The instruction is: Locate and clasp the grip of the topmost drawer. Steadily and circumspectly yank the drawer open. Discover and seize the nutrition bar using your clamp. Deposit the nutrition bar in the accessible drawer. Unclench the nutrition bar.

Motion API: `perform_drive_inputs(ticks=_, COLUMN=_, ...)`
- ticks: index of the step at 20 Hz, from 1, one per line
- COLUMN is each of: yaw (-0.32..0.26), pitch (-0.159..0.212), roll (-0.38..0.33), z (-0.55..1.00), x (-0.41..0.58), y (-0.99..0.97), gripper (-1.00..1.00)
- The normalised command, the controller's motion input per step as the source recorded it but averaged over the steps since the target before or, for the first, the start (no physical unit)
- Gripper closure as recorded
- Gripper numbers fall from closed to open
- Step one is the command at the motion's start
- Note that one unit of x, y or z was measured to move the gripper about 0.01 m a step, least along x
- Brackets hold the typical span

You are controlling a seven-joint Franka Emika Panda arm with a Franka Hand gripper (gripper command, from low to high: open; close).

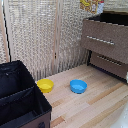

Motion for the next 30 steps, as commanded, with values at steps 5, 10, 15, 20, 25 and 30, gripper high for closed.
perform_drive_inputs(ticks=5, yaw=0.012, pitch=0.099, roll=0.144, z=0.37, x=0.000, y=-0.80, gripper=1.00)
perform_drive_inputs(ticks=10, yaw=0.005, pitch=0.096, roll=0.148, z=0.32, x=0.003, y=-0.82, gripper=1.00)
perform_drive_inputs(ticks=15, yaw=0.057, pitch=0.078, roll=0.132, z=0.36, x=0.098, y=-0.76, gripper=1.00)
perform_drive_inputs(ticks=20, yaw=0.030, pitch=0.012, roll=0.142, z=0.48, x=0.165, y=-0.81, gripper=1.00)
perform_drive_inputs(ticks=25, yaw=0.028, pitch=-0.001, roll=0.141, z=0.44, x=0.173, y=-0.81, gripper=1.00)
perform_drive_inputs(ticks=30, yaw=0.048, pitch=-0.003, roll=0.111, z=0.15, x=0.051, y=-0.78, gripper=1.00)
